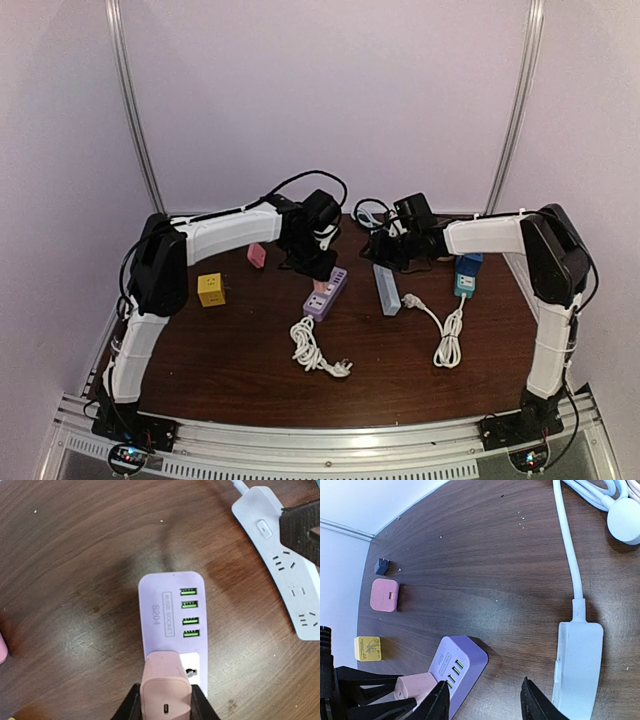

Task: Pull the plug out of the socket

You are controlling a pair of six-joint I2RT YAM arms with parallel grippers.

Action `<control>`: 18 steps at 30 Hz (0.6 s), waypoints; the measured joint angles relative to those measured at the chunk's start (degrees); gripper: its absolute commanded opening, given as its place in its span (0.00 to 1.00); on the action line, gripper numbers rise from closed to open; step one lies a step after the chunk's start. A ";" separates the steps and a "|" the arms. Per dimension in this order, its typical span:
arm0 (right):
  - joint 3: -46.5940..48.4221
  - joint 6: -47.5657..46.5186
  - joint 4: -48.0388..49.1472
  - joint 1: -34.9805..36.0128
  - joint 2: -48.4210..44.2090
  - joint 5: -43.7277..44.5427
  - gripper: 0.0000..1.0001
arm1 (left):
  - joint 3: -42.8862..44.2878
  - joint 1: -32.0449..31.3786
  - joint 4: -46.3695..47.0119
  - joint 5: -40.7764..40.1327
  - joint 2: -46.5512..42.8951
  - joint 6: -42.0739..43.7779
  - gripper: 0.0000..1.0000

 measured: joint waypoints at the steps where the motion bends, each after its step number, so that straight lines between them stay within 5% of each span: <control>1: 0.00 0.00 0.09 0.13 -0.09 -0.24 0.54 | 0.13 0.00 -0.17 -0.04 0.00 0.09 0.12; 7: 0.11 0.26 0.28 1.25 -0.11 -0.94 0.62 | -1.42 0.57 1.90 1.81 -0.55 -0.96 0.04; 18: 1.62 1.86 1.44 5.84 1.01 -2.45 0.75 | -26.43 8.76 25.70 18.29 -11.78 -13.79 0.00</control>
